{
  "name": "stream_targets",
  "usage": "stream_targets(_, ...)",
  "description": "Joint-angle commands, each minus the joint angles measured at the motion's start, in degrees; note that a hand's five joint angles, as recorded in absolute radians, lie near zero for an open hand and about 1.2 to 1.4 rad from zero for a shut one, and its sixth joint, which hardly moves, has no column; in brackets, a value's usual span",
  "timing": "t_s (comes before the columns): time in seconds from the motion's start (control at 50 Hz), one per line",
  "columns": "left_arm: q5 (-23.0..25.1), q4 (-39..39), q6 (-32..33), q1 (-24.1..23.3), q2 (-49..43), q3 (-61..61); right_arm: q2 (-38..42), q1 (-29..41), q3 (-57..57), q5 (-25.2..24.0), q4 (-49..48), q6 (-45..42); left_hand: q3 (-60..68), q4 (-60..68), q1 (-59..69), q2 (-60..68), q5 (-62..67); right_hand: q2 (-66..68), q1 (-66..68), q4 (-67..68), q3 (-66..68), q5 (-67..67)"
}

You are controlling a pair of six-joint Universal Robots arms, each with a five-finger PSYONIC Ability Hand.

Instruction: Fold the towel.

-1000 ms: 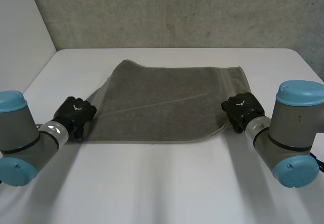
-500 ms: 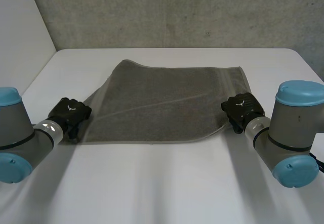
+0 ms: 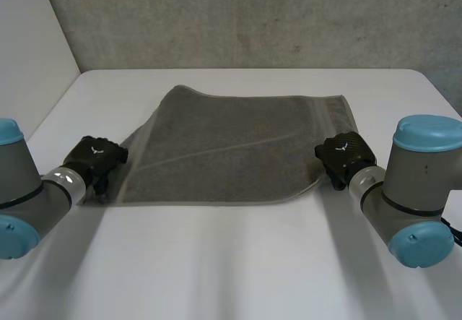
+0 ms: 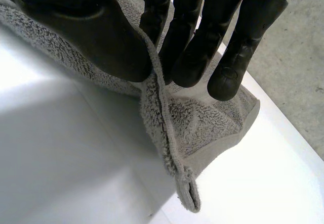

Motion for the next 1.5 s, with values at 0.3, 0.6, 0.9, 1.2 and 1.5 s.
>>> stream_targets(0.3, -0.2, -2.4, 0.1, 0.0, -0.9, 1.1, 0.8, 0.1, -0.2, 0.0, 0.0, -0.1, -7.6, -9.1, -9.0, -8.0, -16.7, 4.2, 2.9, 3.1, 3.2, 3.1)
stream_targets(0.6, 0.1, -2.1, 0.5, -0.1, -3.8, 2.6, 0.8, 0.0, -0.3, 0.0, 0.0, -0.1, -6.4, -7.9, -7.8, -6.8, -15.6, 4.2, 2.9, 3.1, 3.2, 3.1)
stream_targets(0.9, -0.2, -2.0, 0.2, -0.1, -6.3, 6.8, 0.8, 0.0, -0.3, 0.0, -0.1, -0.5, -2.2, -3.7, -3.6, -2.6, -11.4, 4.2, 2.9, 3.1, 3.2, 3.1)
stream_targets(1.2, -0.2, -2.0, -0.2, -0.2, -7.4, 9.4, 0.8, 0.0, -0.3, 0.0, 0.0, -0.5, 5.7, 4.2, 4.3, 5.3, -3.4, 4.2, 2.9, 3.1, 3.2, 3.1)
stream_targets(1.5, -0.3, 0.3, -2.5, -0.2, -6.8, 9.3, 1.2, -0.2, -0.8, 0.1, -0.1, -0.6, 21.5, 20.0, 20.1, 21.1, 12.3, 4.2, 2.9, 3.1, 3.2, 3.1)
